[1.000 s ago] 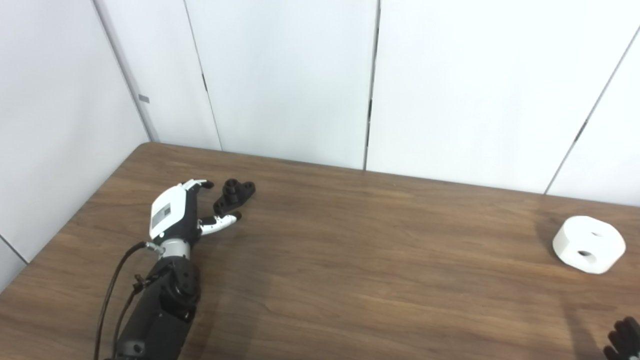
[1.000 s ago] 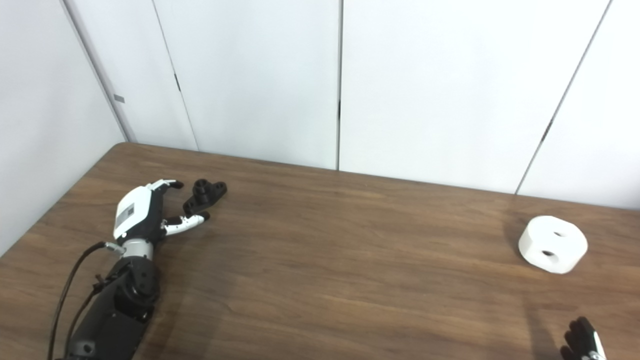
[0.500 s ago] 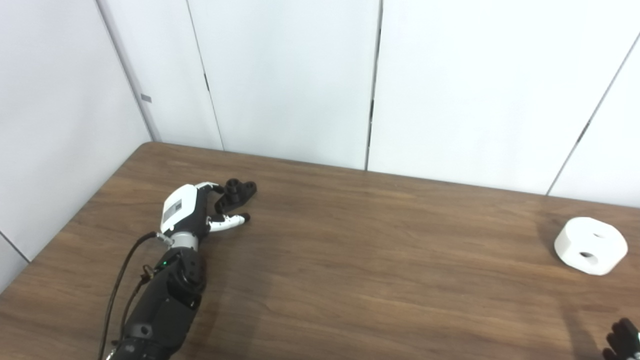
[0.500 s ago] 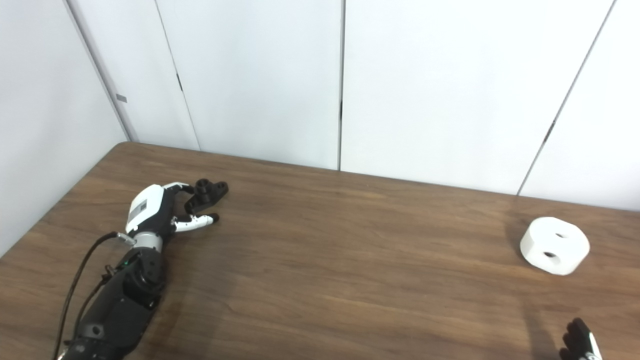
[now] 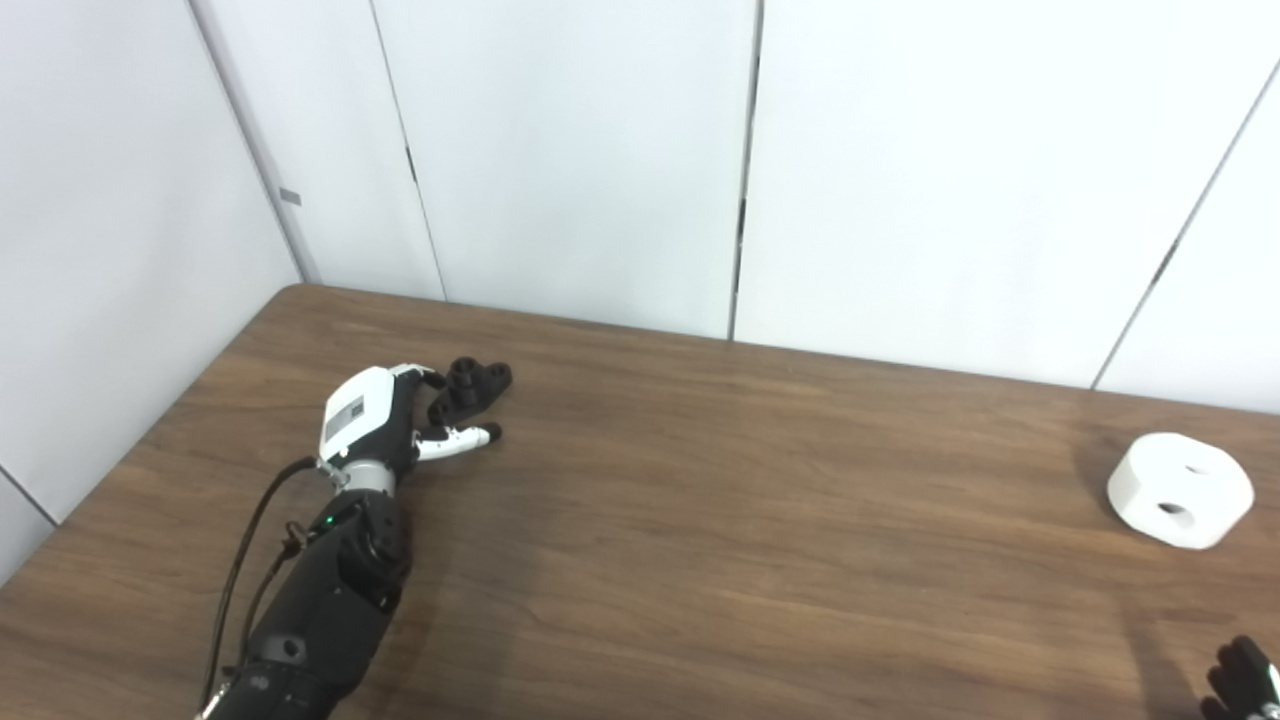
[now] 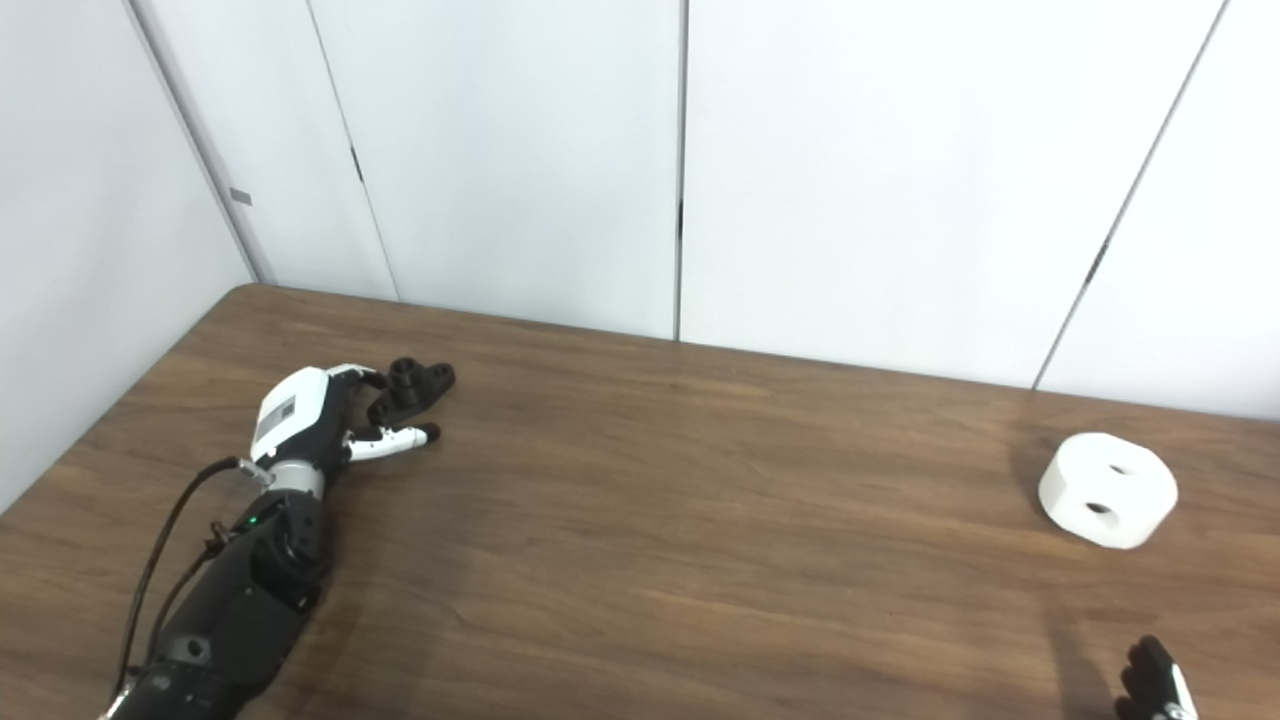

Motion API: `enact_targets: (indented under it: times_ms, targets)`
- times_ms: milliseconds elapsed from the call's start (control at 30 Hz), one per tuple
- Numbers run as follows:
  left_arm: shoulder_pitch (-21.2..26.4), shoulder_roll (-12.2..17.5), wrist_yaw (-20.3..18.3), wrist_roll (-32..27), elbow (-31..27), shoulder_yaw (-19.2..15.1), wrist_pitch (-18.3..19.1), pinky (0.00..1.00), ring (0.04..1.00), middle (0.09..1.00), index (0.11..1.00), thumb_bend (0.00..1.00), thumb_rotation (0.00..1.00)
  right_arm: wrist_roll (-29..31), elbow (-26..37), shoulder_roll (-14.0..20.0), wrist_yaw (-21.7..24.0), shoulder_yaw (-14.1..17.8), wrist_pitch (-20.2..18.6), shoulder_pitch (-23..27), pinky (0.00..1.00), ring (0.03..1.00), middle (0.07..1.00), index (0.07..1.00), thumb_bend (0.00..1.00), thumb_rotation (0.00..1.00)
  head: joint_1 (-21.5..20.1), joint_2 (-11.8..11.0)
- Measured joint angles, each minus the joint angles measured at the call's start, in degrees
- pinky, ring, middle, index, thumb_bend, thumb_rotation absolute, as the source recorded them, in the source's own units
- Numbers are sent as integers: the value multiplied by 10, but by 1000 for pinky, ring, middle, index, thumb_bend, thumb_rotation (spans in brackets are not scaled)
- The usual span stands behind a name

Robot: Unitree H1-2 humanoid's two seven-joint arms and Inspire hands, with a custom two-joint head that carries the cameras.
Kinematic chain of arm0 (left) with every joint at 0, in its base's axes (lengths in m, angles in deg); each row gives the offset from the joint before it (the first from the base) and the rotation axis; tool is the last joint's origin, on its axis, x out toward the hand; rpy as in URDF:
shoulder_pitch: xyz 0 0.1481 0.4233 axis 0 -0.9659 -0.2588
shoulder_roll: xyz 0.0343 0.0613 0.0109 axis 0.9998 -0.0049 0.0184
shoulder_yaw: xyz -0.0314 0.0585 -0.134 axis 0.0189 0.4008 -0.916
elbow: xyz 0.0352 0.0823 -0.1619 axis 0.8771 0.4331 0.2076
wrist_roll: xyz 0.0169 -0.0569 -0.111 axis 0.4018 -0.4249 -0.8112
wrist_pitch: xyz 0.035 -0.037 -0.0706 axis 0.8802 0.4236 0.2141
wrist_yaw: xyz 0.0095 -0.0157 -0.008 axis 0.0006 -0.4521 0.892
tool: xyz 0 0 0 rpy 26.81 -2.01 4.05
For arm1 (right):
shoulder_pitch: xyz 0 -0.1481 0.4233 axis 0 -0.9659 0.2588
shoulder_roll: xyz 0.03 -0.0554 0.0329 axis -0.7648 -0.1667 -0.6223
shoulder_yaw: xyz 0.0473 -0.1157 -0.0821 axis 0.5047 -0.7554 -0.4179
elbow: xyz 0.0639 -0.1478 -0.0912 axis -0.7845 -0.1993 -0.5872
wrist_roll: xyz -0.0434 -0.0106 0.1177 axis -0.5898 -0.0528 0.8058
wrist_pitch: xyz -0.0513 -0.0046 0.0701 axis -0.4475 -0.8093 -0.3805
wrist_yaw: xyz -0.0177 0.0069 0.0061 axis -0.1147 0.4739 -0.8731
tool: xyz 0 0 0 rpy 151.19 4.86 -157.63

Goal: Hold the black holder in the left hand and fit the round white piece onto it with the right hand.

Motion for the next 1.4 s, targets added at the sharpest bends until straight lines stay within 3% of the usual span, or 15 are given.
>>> enact_targets:
  times_ms: [433, 633, 700, 800, 1400]
  targets:
    - [6, 9, 12, 17, 1, 20, 23, 973, 944, 875, 619, 835, 274, 1, 4, 0, 0, -1, -7, -1, 1000, 1000, 1000, 990, 715, 1000, 1, 3]
    - [6, 9, 19, 16, 6, 20, 19, 969, 933, 863, 576, 797, 158, 3, 4, 0, 1, 0, -7, -1, 1000, 1000, 1000, 983, 707, 1000, 0, 5]
    - [6, 9, 23, 14, 5, 19, 14, 965, 924, 852, 507, 581, 82, 3, 4, 0, 1, 0, -7, -1, 1000, 1000, 1000, 983, 705, 1000, 0, 5]
    - [6, 6, 35, 10, 6, 16, -3, 966, 913, 828, 488, 527, 51, 3, 4, 0, 1, 0, -8, -1, 1000, 1000, 1000, 975, 702, 1000, 0, 5]
    - [6, 4, 42, 8, 11, 13, -27, 926, 888, 790, 486, 517, 41, 8, 4, 0, 1, 0, -9, -1, 1000, 1000, 1000, 973, 689, 1000, 1, 6]
